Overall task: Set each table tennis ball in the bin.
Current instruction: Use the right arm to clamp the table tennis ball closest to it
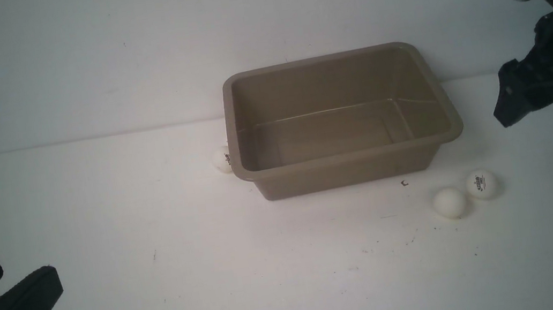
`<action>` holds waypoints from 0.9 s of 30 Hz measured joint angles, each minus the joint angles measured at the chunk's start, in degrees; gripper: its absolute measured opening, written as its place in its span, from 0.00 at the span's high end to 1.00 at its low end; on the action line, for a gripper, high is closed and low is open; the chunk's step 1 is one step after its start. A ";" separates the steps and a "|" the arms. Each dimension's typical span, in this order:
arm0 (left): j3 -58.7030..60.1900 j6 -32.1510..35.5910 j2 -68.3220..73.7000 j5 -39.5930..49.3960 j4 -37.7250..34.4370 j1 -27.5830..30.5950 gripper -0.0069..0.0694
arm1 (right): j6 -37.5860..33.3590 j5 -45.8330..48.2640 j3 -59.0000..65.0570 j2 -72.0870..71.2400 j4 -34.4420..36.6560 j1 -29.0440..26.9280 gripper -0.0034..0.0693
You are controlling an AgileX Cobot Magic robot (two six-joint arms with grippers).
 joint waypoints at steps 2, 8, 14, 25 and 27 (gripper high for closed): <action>0.00 0.04 0.00 -0.13 -0.04 0.00 0.39 | -0.52 -2.08 1.98 0.08 1.59 -0.53 0.14; 0.00 0.99 0.00 -1.27 -0.19 0.00 0.39 | -1.13 -6.86 6.08 2.27 2.69 -1.08 0.14; 0.00 2.23 0.00 -1.62 -1.19 0.00 0.39 | -2.45 -9.78 6.21 7.45 5.18 -1.08 0.15; 0.00 2.39 0.00 -1.62 -1.29 0.00 0.39 | -5.24 -11.98 6.21 11.51 8.27 -1.08 0.27; 0.00 2.39 0.00 -1.62 -1.29 0.00 0.39 | -5.44 -12.05 6.21 12.49 8.49 -1.08 0.28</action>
